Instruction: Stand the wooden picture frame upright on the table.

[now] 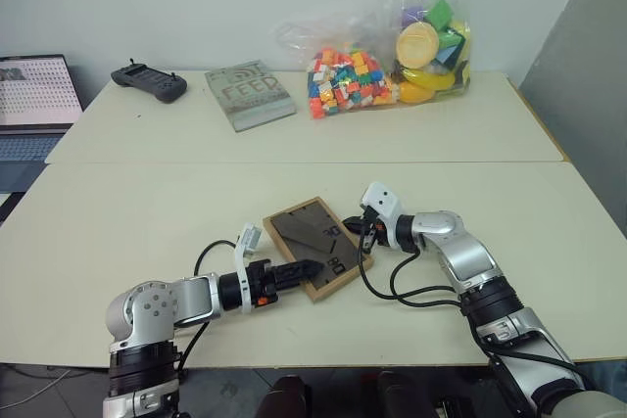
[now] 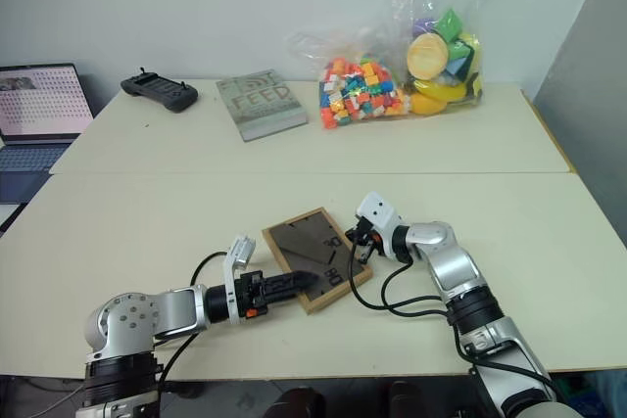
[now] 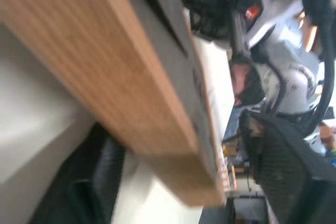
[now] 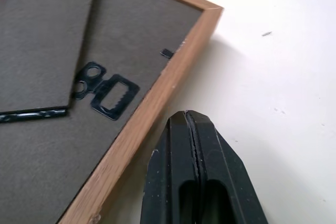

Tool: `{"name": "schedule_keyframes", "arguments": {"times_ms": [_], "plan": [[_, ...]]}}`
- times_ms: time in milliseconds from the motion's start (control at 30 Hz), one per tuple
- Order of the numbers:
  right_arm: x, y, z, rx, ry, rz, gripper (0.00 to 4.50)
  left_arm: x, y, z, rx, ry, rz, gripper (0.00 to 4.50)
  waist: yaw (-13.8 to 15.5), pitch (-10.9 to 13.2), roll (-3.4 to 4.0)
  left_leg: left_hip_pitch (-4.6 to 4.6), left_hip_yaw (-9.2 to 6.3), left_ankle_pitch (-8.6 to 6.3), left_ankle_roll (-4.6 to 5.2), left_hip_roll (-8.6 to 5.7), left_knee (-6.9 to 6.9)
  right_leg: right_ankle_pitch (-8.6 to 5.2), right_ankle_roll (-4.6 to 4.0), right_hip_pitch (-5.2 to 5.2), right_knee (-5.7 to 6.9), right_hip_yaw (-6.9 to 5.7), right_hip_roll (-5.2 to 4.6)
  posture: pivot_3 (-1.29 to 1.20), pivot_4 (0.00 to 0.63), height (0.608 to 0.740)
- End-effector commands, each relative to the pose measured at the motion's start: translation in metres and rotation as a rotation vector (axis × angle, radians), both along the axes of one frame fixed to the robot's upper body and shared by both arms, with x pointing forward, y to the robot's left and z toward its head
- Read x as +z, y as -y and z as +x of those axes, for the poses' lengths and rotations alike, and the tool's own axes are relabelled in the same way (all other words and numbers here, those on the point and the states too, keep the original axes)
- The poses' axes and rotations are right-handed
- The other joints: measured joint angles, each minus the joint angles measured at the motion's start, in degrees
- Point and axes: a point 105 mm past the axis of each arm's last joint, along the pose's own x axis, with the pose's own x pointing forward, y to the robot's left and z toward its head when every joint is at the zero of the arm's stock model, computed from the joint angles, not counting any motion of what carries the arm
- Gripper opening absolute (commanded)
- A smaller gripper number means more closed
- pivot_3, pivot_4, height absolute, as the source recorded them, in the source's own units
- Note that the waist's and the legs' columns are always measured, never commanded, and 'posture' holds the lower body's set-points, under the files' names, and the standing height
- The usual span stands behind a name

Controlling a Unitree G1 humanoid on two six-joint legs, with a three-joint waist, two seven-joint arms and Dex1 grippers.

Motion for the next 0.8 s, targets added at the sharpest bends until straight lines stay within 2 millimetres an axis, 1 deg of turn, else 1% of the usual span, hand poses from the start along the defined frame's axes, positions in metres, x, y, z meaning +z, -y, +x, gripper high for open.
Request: {"name": "schedule_keyframes", "arguments": {"times_ms": [33, 67, 133, 200, 300, 367, 433, 500, 533, 600, 667, 700, 767, 800], "plan": [[0.019, -0.001, 0.008, -0.007, 0.065, 0.035, 0.0, -0.006, -0.003, 0.005, 0.03, 0.02, 0.062, 2.59, 0.0, 0.0, 0.0, 0.0, 0.0, 0.0, 0.0, 0.0, 0.0, 0.0, 0.0, 0.0, 0.0, 0.0, 0.0, 0.0, 0.15, 0.74], [0.021, -0.002, 0.009, -0.015, 0.069, 0.042, 0.0, -0.006, -0.004, 0.009, 0.046, 0.026, 0.064, 2.3, 0.0, 0.0, 0.0, 0.0, 0.0, 0.0, 0.0, 0.0, 0.0, 0.0, 0.0, 0.0, 0.0, 0.0, 0.0, 0.0, 0.15, 0.74], [0.025, -0.001, 0.011, -0.022, 0.076, 0.05, 0.0, -0.003, -0.003, 0.014, 0.066, 0.051, 0.063, 1.96, 0.0, 0.0, 0.0, 0.0, 0.0, 0.0, 0.0, 0.0, 0.0, 0.0, 0.0, 0.0, 0.0, 0.0, 0.0, 0.0, 0.15, 0.74], [0.031, 0.006, 0.016, -0.039, 0.096, 0.05, 0.0, 0.006, -0.004, 0.021, 0.087, 0.088, 0.056, 1.62, 0.1, 0.0, -0.01, 0.0, -0.01, 0.0, 0.0, 0.0, 0.01, 0.0, 0.0, 0.0, 0.0, -0.01, 0.0, 0.0, 0.15, 0.74], [0.046, 0.021, 0.025, -0.067, 0.138, 0.05, 0.0, 0.021, -0.006, 0.027, 0.077, 0.168, 0.076, 1.36, 0.2, 0.0, -0.02, -0.02, -0.02, 0.0, 0.0, -0.01, 0.02, 0.0, 0.0, 0.01, 0.0, -0.03, 0.0, 0.0, 0.15, 0.74], [0.063, 0.029, 0.029, -0.065, 0.16, 0.086, 0.0, 0.033, -0.007, 0.029, 0.043, 0.242, 0.131, 1.34, 0.1, 0.0, -0.05, -0.02, 0.0, 0.0, 0.0, -0.01, 0.02, 0.0, 0.0, 0.0, 0.01, -0.01, 0.0, 0.0, 0.15, 0.74], [0.092, 0.031, 0.03, -0.038, 0.161, 0.171, 0.36, 0.054, -0.009, 0.032, 0.006, 0.328, 0.135, 1.33, 0.0, 0.1, -0.07, -0.02, -0.01, 0.0, 0.0, 0.02, 0.0, 0.0, 0.0, -0.01, 0.01, -0.02, 0.02, 0.0, 0.15, 0.74], [0.117, 0.029, 0.024, 0.039, 0.154, 0.231, 0.69, 0.073, -0.013, 0.037, -0.01, 0.406, 0.151, 1.33, -0.5, 0.1, -0.07, -0.09, -0.02, 0.0, 0.0, 0.04, -0.03, 0.01, -0.03, -0.08, 0.01, -0.03, 0.05, 0.0, 0.15, 0.74], [0.126, 0.027, 0.021, 0.079, 0.156, 0.246, 0.9, 0.081, -0.015, 0.04, -0.011, 0.44, 0.164, 1.33, -0.8, 0.2, -0.09, -0.04, -0.02, 0.0, 0.0, 0.05, -0.04, 0.01, -0.03, -0.05, 0.01, -0.03, 0.06, 0.0, 0.15, 0.74], [0.14, 0.022, 0.014, 0.147, 0.143, 0.276, 1.28, 0.091, -0.019, 0.046, -0.007, 0.492, 0.193, 1.33, -1.0, 0.2, -0.08, -0.15, -0.05, 0.0, 0.0, 0.06, -0.06, 0.01, -0.05, -0.14, 0.0, -0.08, 0.07, 0.0, 0.15, 0.74], [0.153, 0.013, 0.004, 0.231, 0.115, 0.303, 1.75, 0.099, -0.022, 0.052, -0.001, 0.539, 0.215, 1.33, -1.1, 0.2, -0.09, -0.14, -0.02, 0.0, 0.0, 0.06, -0.08, 0.0, -0.05, -0.11, -0.07, -0.06, 0.06, 0.0, 0.15, 0.74], [0.158, 0.007, -0.001, 0.274, 0.107, 0.313, 1.92, 0.103, -0.023, 0.054, -0.001, 0.56, 0.227, 1.33, -1.2, 0.2, -0.09, -0.14, 0.0, 0.0, 0.0, 0.06, -0.06, 0.0, -0.05, -0.11, -0.06, -0.04, 0.06, 0.0, 0.15, 0.74], [0.164, -0.006, -0.006, 0.324, 0.105, 0.324, 2.44, 0.11, -0.023, 0.057, -0.005, 0.6, 0.239, 1.33, -1.2, 0.2, -0.09, -0.16, 0.02, 0.0, 0.0, 0.06, -0.07, 0.0, -0.05, -0.14, -0.08, -0.01, 0.05, 0.0, 0.15, 0.74], [0.165, -0.012, -0.007, 0.335, 0.11, 0.327, 2.62, 0.113, -0.023, 0.058, -0.007, 0.617, 0.244, 1.33, -1.2, 0.2, -0.09, -0.16, 0.03, 0.0, 0.0, 0.06, -0.07, 0.0, -0.05, -0.15, -0.08, 0.01, 0.05, 0.0, 0.15, 0.74]]}}
